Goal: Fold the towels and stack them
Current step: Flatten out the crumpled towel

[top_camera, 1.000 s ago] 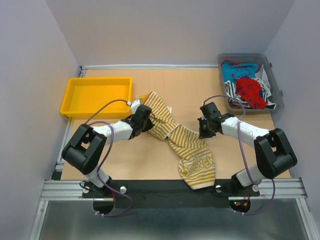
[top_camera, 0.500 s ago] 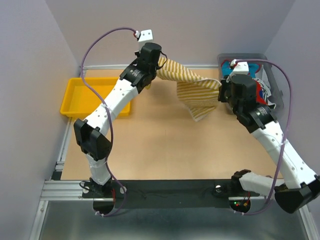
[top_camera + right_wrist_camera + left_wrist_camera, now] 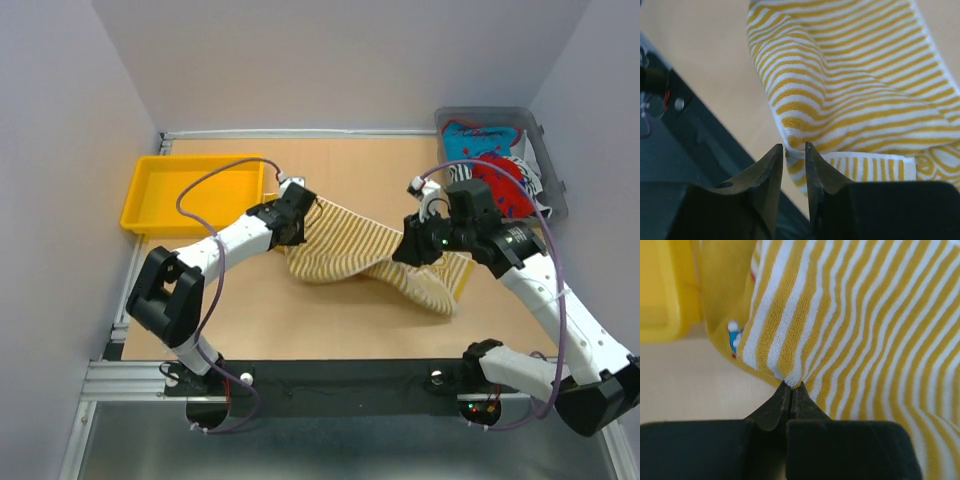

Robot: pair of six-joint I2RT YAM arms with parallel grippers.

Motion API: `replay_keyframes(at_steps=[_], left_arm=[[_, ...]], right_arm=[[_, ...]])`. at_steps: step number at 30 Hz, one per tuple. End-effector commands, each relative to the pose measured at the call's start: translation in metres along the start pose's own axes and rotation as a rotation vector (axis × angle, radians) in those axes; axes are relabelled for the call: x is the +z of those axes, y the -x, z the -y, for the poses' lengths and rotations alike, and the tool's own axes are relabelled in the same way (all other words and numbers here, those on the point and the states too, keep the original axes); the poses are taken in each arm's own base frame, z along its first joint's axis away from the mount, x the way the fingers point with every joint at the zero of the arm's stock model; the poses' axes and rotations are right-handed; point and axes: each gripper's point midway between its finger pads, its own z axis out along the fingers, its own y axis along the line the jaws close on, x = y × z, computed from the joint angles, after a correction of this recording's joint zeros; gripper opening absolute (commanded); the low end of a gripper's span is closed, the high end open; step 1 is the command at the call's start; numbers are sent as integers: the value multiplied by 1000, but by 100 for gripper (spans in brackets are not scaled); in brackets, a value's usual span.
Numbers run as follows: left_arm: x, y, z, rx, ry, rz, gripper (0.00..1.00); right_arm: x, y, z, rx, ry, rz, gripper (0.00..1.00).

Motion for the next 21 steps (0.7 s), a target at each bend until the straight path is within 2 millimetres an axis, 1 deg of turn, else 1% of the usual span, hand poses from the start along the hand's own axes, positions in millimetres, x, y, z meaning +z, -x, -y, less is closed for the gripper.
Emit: replay_keyframes(at_steps=[1, 2, 3, 4, 5, 6, 7, 8, 9, 10, 11, 12, 13, 14, 15, 16, 17, 18, 19, 20, 21], left_arm=[[-31, -27, 15, -73, -136, -6, 3], [-29, -51, 11, -65, -137, -48, 5], [-38, -57, 13, -78, -169, -46, 6], [-44, -70, 22, -94, -211, -67, 8], [-44, -93, 17, -93, -207, -109, 11], [-55, -100, 21, -104, -245, -109, 14], [-59, -107, 21, -119, -254, -116, 17], [-59, -127, 14, -156, -242, -149, 27], [-67, -126, 13, -186, -265, -129, 32], [-70, -128, 12, -213, -276, -121, 37], [-70, -135, 8, -240, -275, -125, 52], [-75, -128, 6, -265, -289, -88, 57], [-76, -125, 5, -280, -290, -67, 63], [-79, -118, 4, -291, -294, -42, 71], [-80, -114, 3, -297, -287, -27, 74], [-80, -108, 0, -303, -267, -4, 74], [-81, -98, -2, -311, -255, 25, 74], [-81, -93, -2, -319, -256, 33, 74], [-81, -86, -4, -329, -249, 59, 74], [-79, -80, -6, -339, -243, 74, 74], [-76, -71, -12, -359, -235, 98, 74]], right_arm=[[-2, -54, -34, 116, 198, -205, 38], [-3, -53, -36, 118, 204, -201, 43], [-4, -50, -38, 110, 219, -196, 50], [-3, -49, -40, 110, 238, -198, 64], [-2, -45, -40, 106, 232, -194, 69], [0, -41, -30, 108, 174, -184, 74], [5, -38, -23, 110, 134, -181, 75], [9, -37, -14, 116, 87, -181, 76], [19, -39, -2, 140, 34, -203, 77], [27, -36, 16, 139, -50, -190, 77], [34, -35, 24, 144, -83, -189, 77], [49, -42, 34, 172, -113, -224, 77], [59, -35, 42, 163, -133, -200, 77], [70, -35, 46, 162, -130, -207, 77], [79, -33, 49, 159, -129, -205, 77], [97, -27, 57, 148, -145, -196, 77], [108, -26, 59, 130, -148, -195, 76], [117, -22, 62, 120, -155, -185, 75], [136, -20, 70, 117, -174, -184, 72], [145, -19, 72, 114, -177, -184, 68], [166, -23, 75, 106, -178, -195, 61]])
